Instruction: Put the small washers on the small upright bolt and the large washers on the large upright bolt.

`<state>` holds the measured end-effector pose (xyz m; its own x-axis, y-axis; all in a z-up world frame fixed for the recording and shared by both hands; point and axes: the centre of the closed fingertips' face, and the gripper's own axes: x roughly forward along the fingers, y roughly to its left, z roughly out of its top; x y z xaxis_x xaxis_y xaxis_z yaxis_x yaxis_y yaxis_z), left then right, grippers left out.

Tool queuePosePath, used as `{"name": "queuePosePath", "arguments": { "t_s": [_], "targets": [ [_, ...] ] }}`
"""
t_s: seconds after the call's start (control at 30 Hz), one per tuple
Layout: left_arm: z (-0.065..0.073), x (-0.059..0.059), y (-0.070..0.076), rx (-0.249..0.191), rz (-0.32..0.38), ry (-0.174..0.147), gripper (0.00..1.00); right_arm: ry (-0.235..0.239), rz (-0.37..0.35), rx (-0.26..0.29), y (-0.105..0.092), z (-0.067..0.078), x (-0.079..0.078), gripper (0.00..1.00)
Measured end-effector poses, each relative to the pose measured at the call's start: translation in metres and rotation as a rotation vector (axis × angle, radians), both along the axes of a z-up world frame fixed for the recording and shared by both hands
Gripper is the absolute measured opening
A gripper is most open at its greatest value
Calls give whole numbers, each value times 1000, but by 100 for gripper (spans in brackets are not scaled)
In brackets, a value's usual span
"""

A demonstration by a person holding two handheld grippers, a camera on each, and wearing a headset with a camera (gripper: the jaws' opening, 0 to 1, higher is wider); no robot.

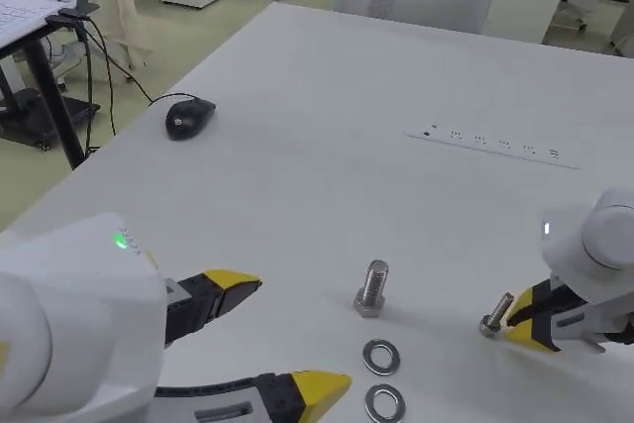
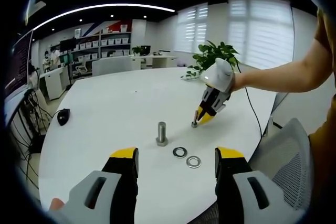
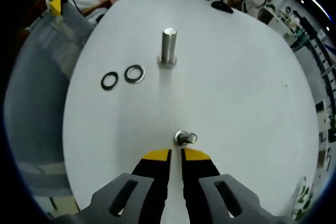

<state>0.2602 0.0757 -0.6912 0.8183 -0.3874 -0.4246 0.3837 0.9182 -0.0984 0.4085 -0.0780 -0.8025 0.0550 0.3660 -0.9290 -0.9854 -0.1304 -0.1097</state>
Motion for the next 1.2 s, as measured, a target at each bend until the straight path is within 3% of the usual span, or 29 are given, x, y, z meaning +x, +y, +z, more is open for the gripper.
{"name": "queuePosePath", "arguments": {
  "t_s": [0.53,0.8,1.07,1.2],
  "targets": [
    [6,-5,-4,8,-15,-26,58,18,58,37,15,8,-41,10],
    [12,-10,-5,10,-24,-42,58,49,134,38,33,0,-78,11],
    [14,-15,-3,10,-21,-49,58,76,178,37,44,-6,-100,13],
    [16,-17,-3,5,-20,-56,58,82,204,39,54,-11,-110,18]
  ]
}}
